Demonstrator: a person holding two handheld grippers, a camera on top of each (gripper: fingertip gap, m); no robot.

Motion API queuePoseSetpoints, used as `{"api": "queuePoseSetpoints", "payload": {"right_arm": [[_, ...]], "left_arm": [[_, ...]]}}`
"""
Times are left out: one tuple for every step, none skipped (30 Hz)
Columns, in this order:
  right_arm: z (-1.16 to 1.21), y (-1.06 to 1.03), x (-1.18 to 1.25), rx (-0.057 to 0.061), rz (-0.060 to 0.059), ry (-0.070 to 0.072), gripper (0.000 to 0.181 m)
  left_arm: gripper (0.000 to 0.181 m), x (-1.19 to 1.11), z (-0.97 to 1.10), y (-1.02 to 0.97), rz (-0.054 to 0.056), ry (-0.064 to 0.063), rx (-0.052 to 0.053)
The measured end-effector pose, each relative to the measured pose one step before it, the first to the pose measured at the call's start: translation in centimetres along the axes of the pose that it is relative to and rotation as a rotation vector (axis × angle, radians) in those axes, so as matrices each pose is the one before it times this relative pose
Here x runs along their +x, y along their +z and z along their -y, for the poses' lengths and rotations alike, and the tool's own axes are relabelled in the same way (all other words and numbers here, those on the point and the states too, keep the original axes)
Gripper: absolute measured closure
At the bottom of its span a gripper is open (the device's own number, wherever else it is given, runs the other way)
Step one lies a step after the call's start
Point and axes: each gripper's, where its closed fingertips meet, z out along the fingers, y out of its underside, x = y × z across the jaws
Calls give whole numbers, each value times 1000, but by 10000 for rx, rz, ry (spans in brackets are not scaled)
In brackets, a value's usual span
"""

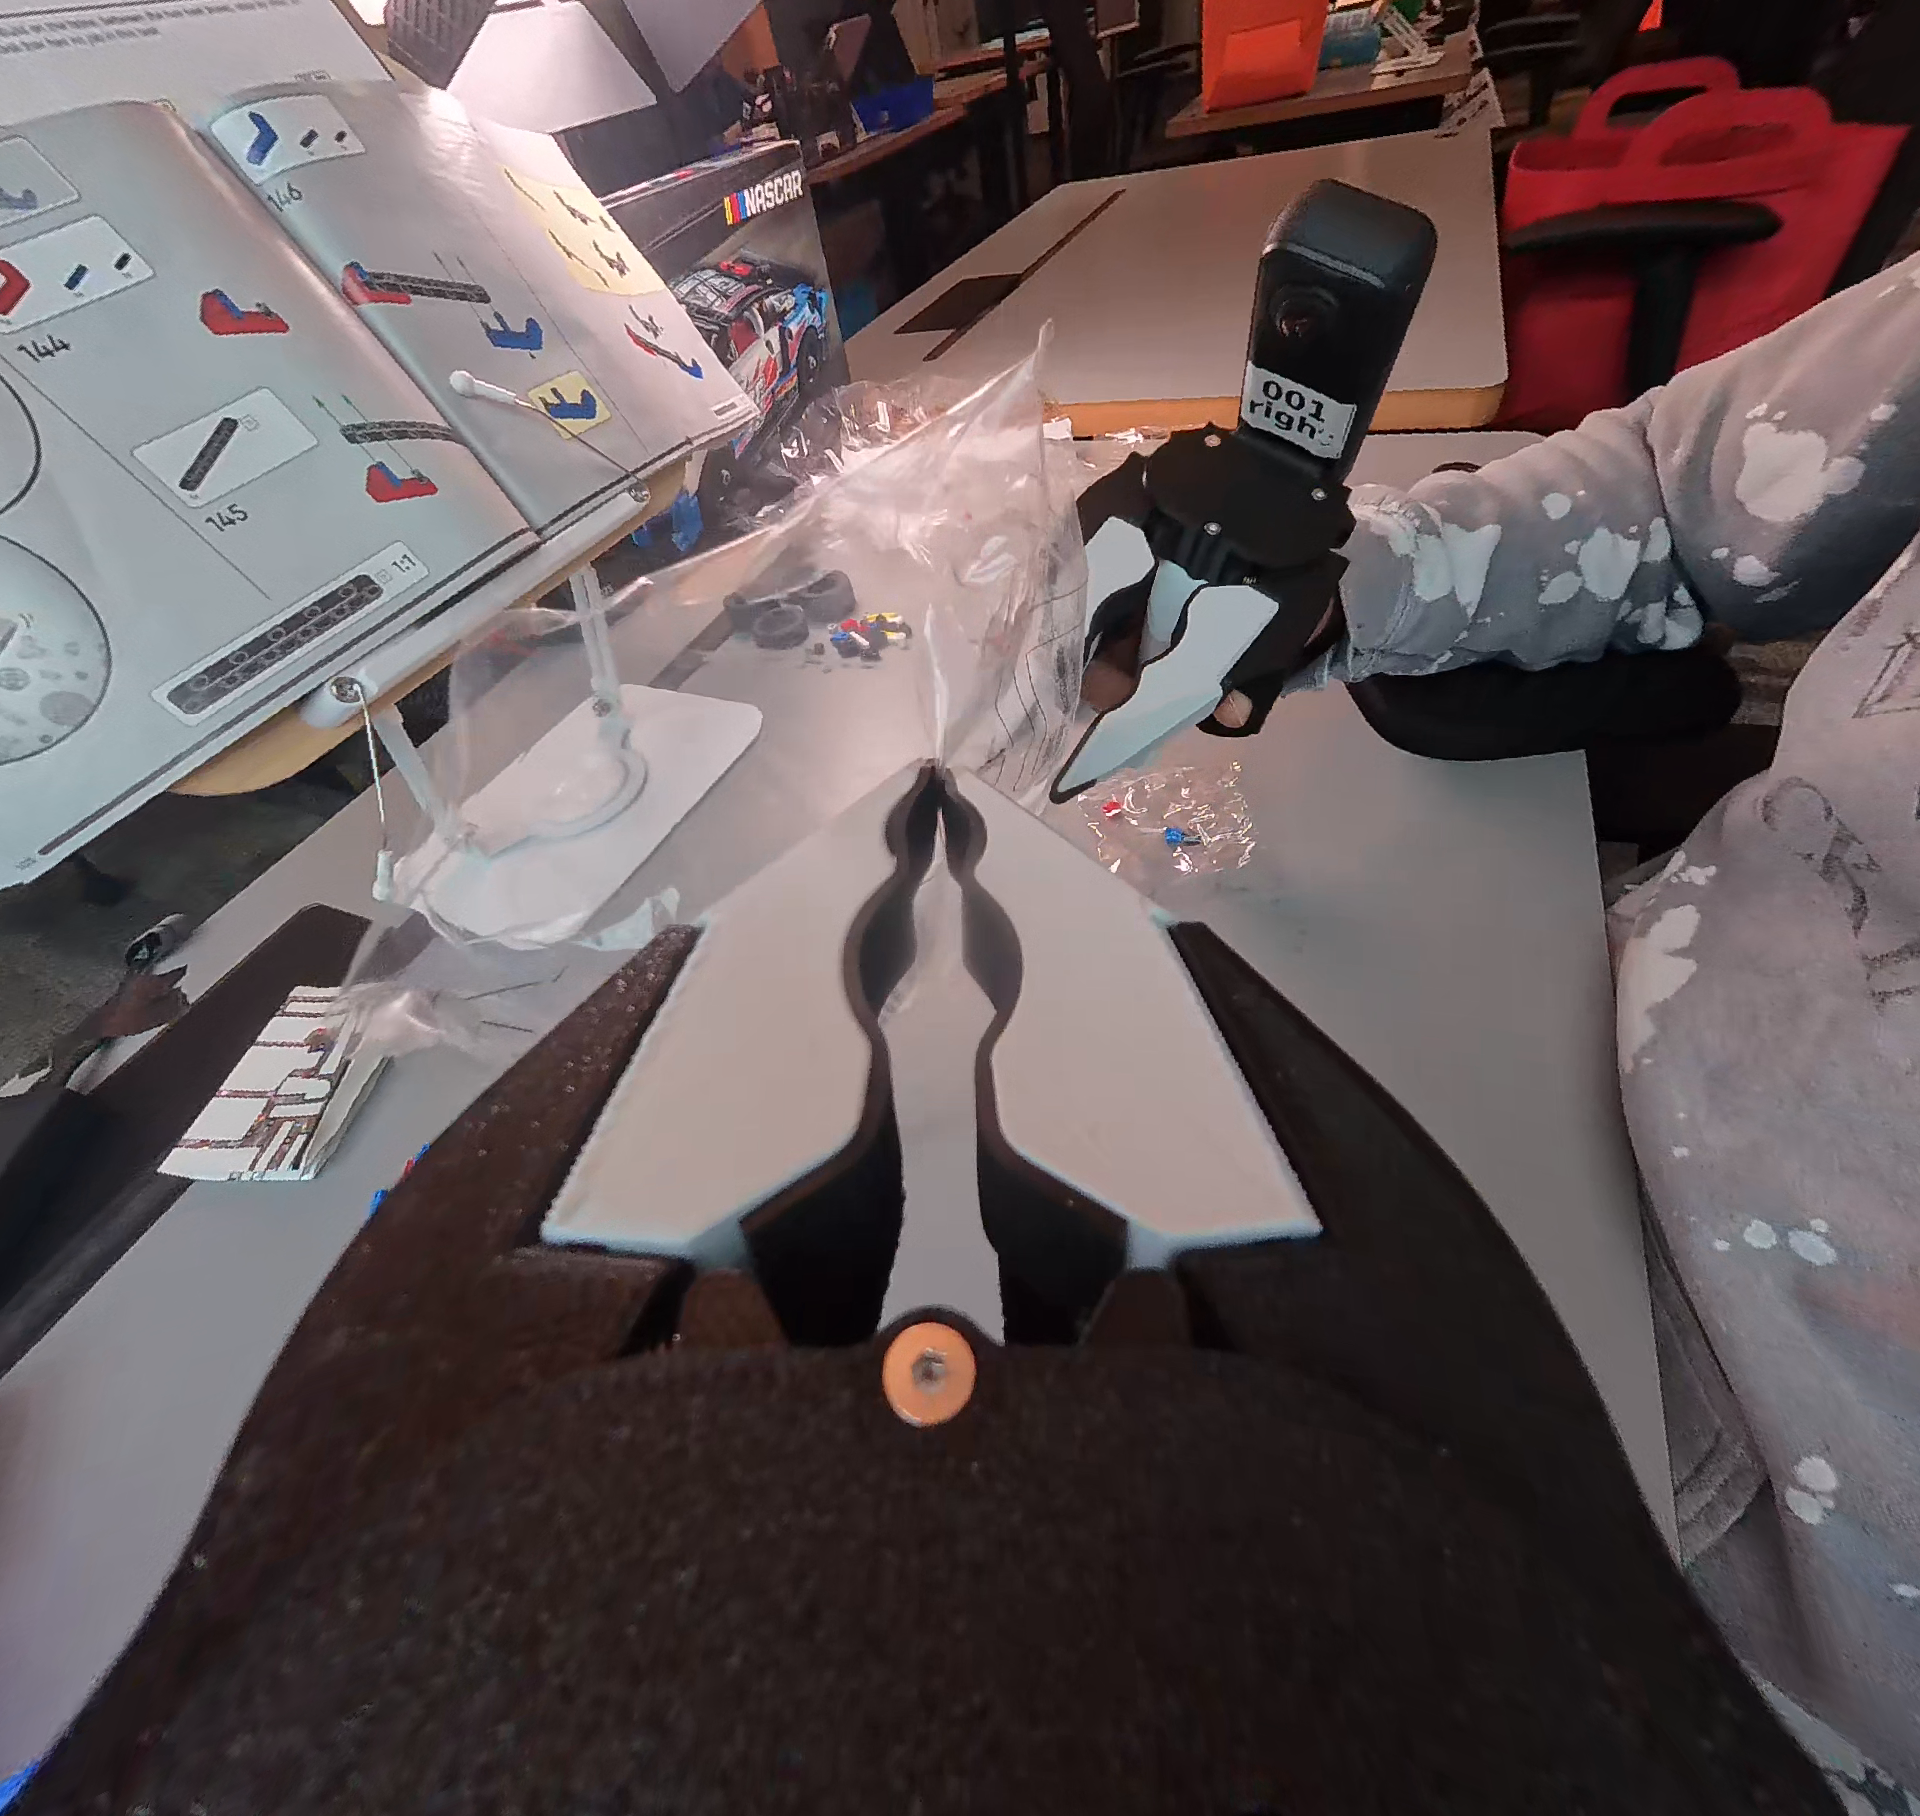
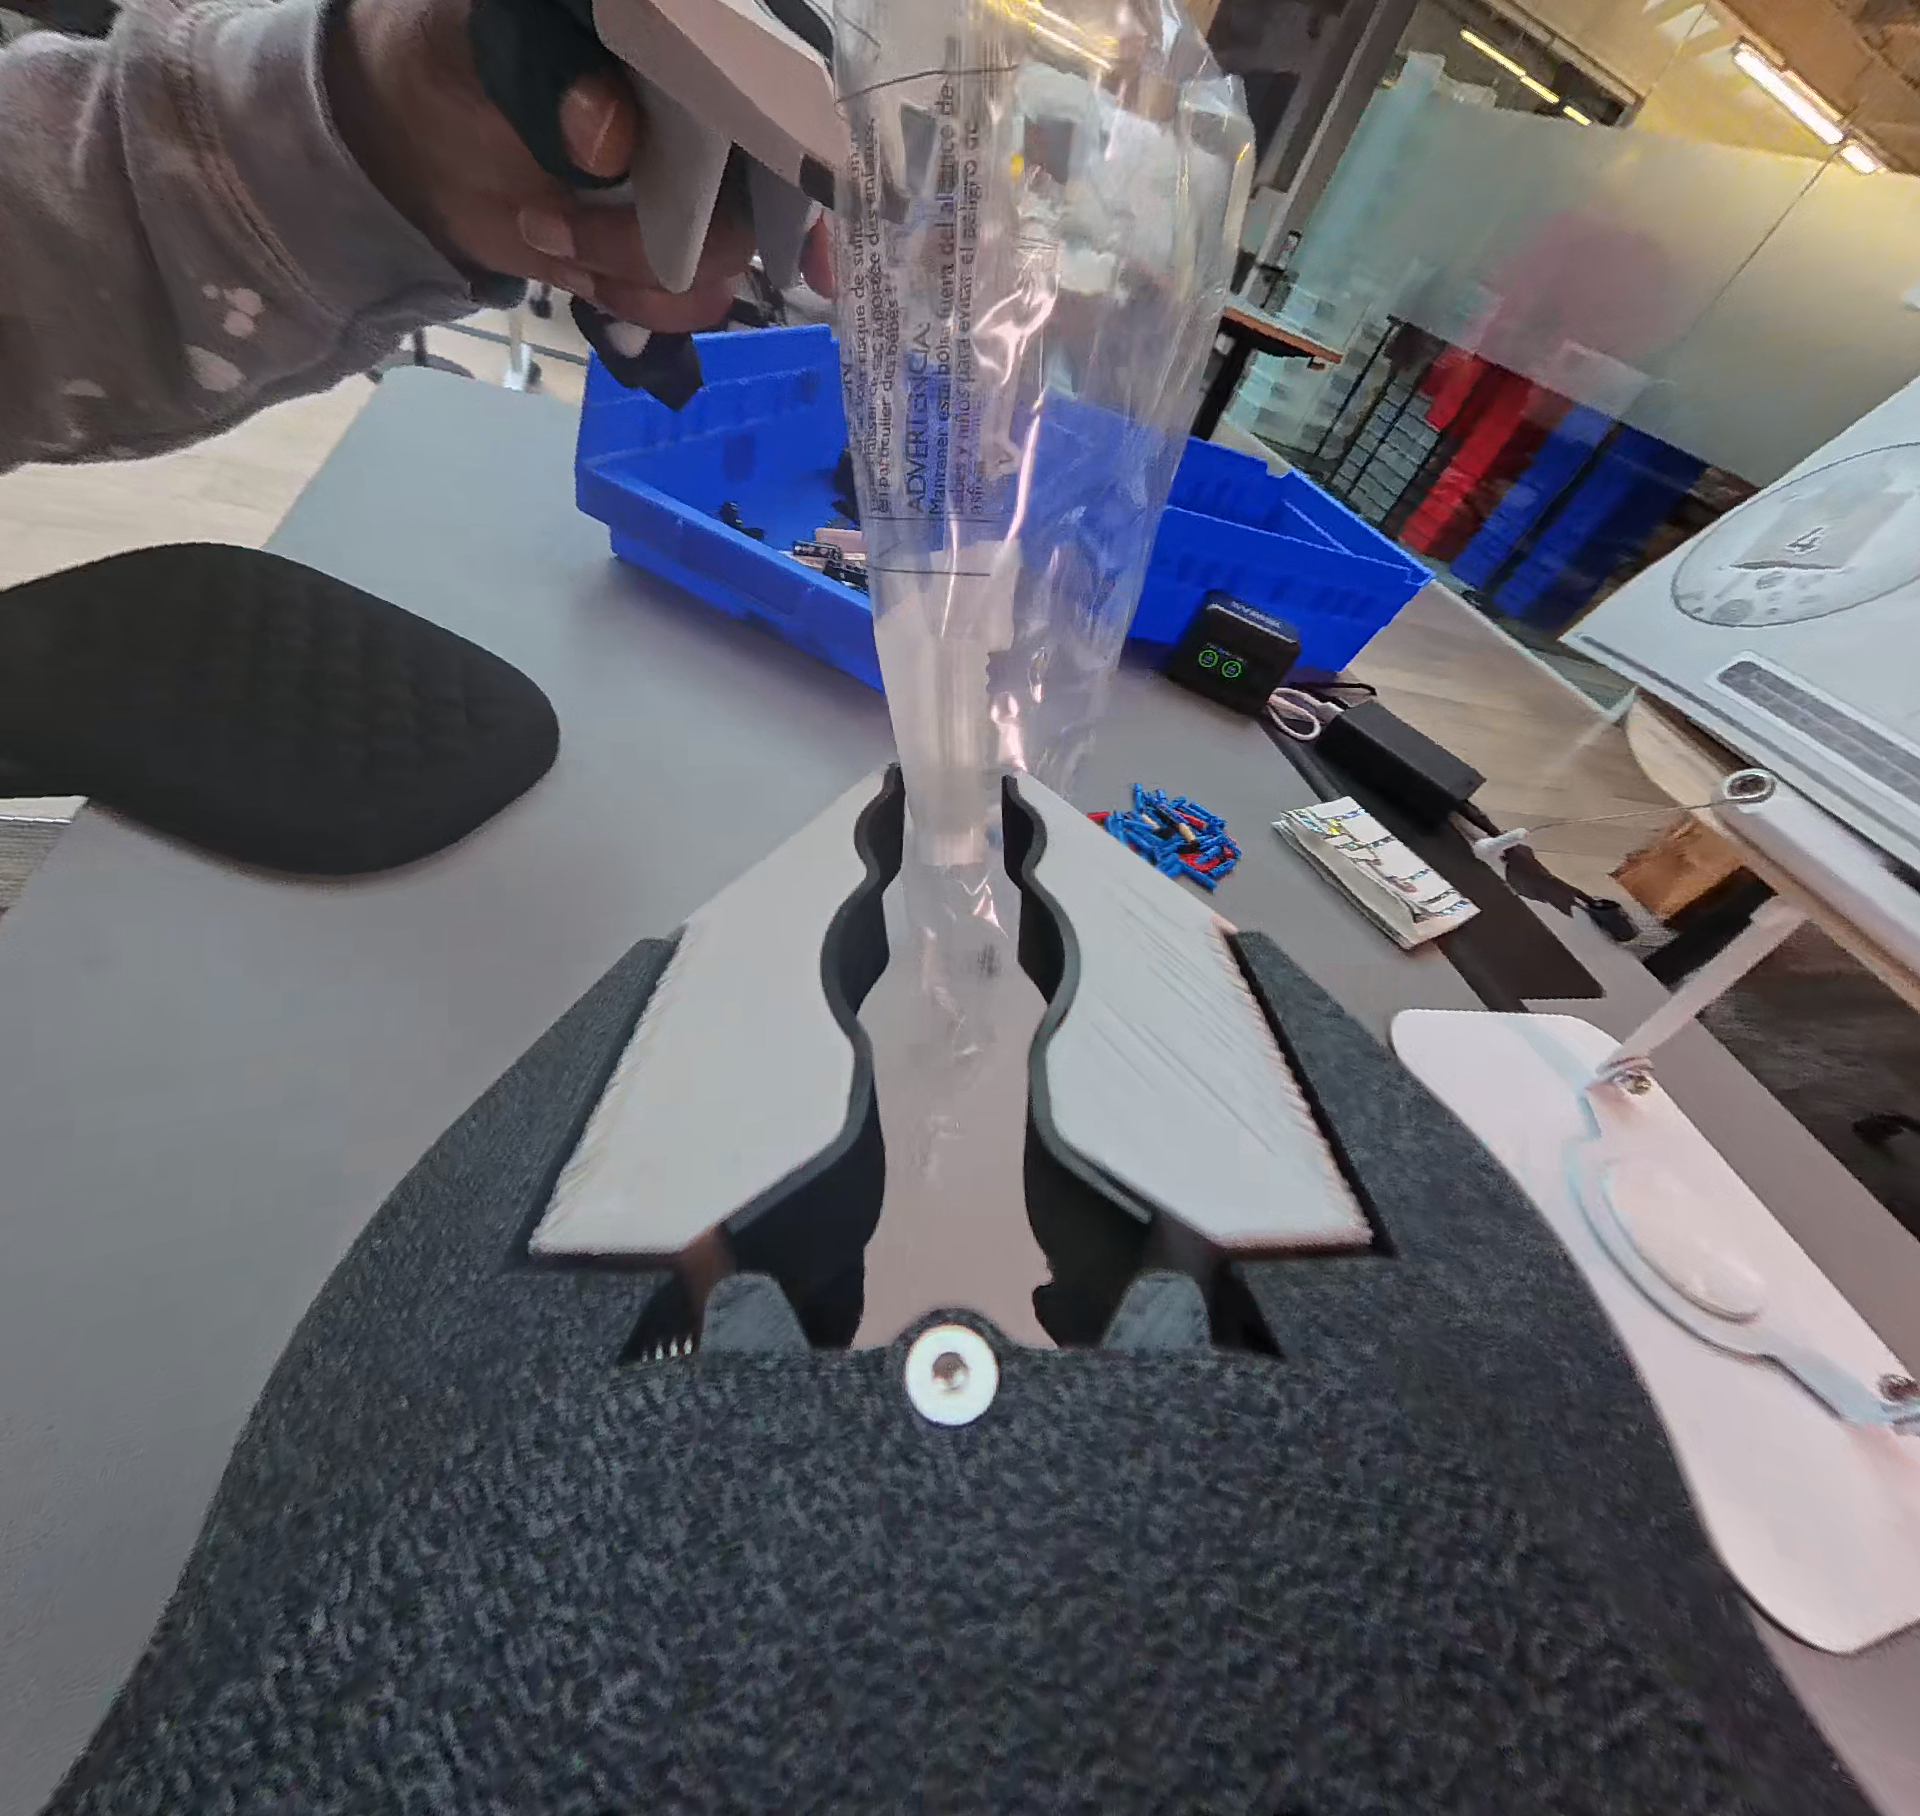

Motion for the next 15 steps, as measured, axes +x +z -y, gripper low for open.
{"api": "queuePoseSetpoints", "payload": {"right_arm": [[-15,-75,-32,-7,119,143,165],[29,-111,17,45,63,33,169],[61,-134,-9,67,80,13,170],[10,-123,-7,34,84,51,170],[6,-117,99,32,28,25,170],[-9,-144,96,35,25,-42,170],[-59,-146,88,4,32,-43,170],[-116,-165,177,-25,-15,-9,170],[-129,-171,234,-42,-33,44,170],[-113,-194,136,-25,61,107,170],[-42,-205,111,25,72,153,170],[55,-203,225,99,-39,120,171],[25,-146,106,73,1,51,171],[-54,-48,35,-2,-3,28,171],[-23,26,-189,9,63,-45,171]], "left_arm": [[181,63,52,51,-32,2,13],[181,78,19,28,-43,11,-10],[180,75,-34,11,-29,32,-38],[178,37,-50,8,3,43,-44],[176,39,-46,-17,4,35,-53],[174,119,-22,-40,-46,31,-55],[172,253,24,-87,-131,37,-46],[169,204,131,-163,-73,73,-11],[168,71,207,-240,41,126,-4],[166,76,188,-302,45,173,-52],[164,126,104,-306,11,199,-130],[162,-44,-80,-261,119,234,-251],[159,-302,-253,-201,288,310,-347],[156,-359,-319,-105,316,353,-380],[151,-349,-270,3,299,337,-345]]}}
